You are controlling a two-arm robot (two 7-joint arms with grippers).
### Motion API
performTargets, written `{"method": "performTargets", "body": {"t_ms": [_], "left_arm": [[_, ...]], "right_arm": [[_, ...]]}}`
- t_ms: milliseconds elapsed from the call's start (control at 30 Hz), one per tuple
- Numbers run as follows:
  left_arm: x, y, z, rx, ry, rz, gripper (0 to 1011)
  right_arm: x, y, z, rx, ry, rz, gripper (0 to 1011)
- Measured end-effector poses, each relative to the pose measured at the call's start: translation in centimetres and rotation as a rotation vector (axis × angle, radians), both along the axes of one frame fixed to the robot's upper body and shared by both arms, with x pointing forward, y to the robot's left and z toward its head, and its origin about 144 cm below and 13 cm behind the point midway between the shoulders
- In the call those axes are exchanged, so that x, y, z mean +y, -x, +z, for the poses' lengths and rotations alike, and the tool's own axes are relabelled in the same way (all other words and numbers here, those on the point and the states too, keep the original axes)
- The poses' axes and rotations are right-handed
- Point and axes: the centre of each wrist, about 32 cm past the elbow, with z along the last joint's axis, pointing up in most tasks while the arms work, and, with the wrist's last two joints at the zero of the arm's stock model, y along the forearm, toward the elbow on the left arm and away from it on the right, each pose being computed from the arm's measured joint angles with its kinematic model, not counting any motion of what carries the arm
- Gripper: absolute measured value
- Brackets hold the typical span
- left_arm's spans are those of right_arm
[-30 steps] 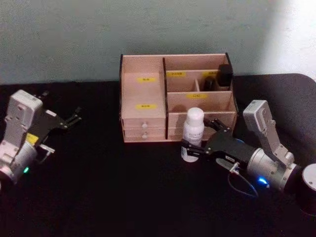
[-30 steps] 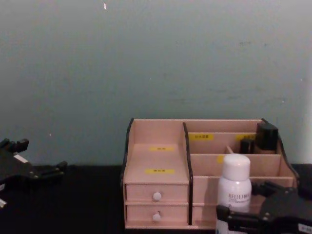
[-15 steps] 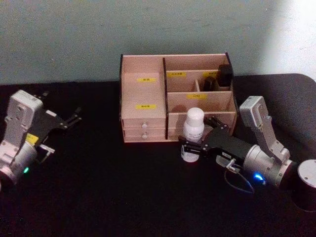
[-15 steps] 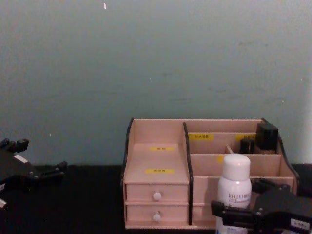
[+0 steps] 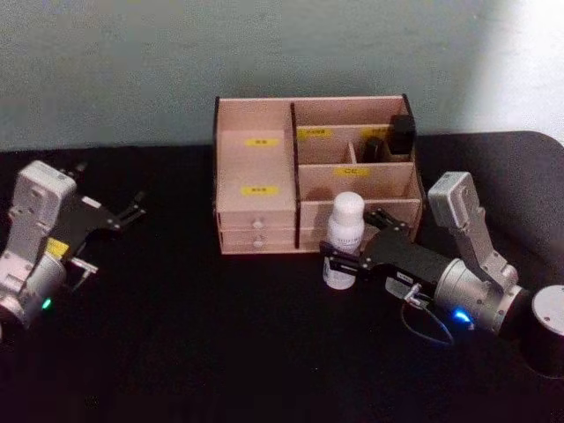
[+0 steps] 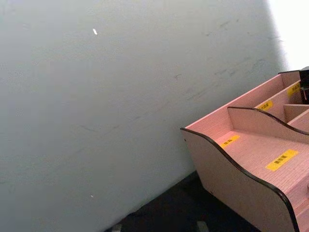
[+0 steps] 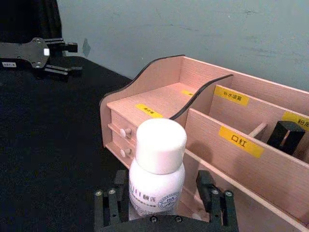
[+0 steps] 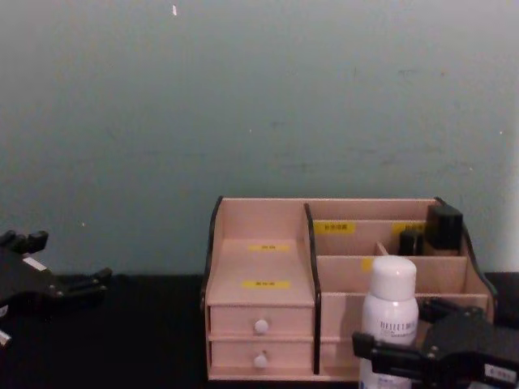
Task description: Pick up the facial cleanser and watermelon frost from the table and place them into the tiered storage box.
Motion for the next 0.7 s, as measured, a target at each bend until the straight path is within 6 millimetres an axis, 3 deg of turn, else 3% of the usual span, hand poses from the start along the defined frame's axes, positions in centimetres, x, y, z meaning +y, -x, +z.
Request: {"method": "performTargets", "body": {"t_ms": [400,700], "left_arm": [[0.0,0.0,0.0,0.0,0.0,0.0,1001],[0.0,0.0,0.0,0.0,0.0,0.0,1001]], "right_arm": [[-0.01,0.03,0.0,-0.001,0.0,0.0,626],[-0.01,0.05,0.0,-0.002,0.0,0.0,601]]}}
